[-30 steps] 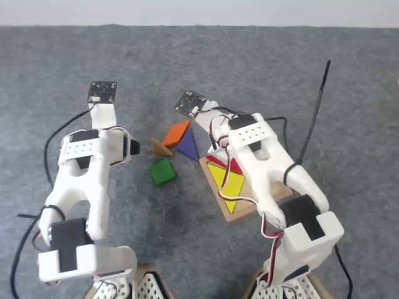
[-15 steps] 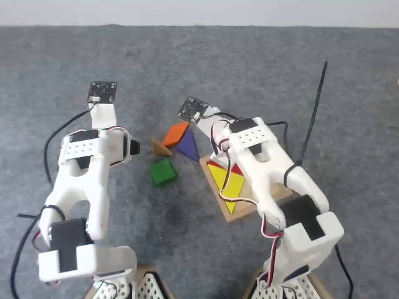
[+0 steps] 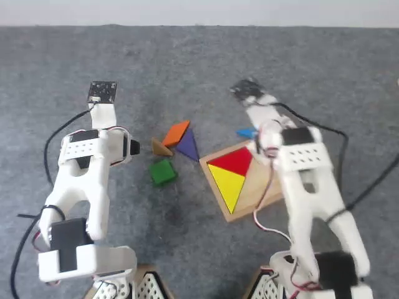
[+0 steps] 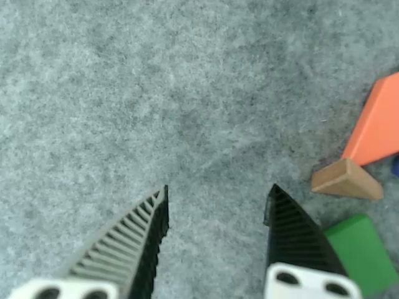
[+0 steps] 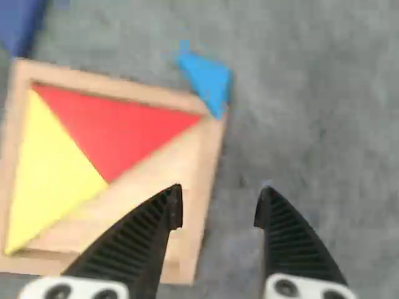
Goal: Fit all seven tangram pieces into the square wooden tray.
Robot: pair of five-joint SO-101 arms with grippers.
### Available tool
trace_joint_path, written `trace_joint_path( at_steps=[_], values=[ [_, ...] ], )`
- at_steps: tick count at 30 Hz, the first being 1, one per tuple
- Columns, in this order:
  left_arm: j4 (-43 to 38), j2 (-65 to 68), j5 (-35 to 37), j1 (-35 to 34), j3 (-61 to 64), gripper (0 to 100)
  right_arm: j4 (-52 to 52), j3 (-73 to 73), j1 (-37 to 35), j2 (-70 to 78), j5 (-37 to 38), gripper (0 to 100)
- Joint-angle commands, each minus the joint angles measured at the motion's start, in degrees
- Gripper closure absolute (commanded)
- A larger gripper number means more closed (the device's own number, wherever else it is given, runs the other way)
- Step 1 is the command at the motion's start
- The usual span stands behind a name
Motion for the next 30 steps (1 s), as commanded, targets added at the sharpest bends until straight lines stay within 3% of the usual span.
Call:
trace_joint_path(
  at_steps=[1,6,10,17,30],
  values=[
    [-1.49,-0.18,-0.44,0.18,0.22,75,-6.29,8.00,6.99,-7.25,-0.53,81.2],
    [-6.07,-0.18,-0.44,0.18,2.42,75,-12.35,14.95,8.75,-9.10,-1.32,81.2],
    [-5.98,-0.18,-0.44,0.26,2.42,75,-14.73,16.97,9.19,-9.10,-7.38,81.2],
    [-6.07,-0.18,-0.62,2.02,3.30,75,-19.03,19.96,10.68,-8.31,-6.77,81.2],
    [-6.24,-0.18,-0.53,1.76,3.30,75,-15.69,6.51,13.41,15.25,-3.16,81.2]
  ],
)
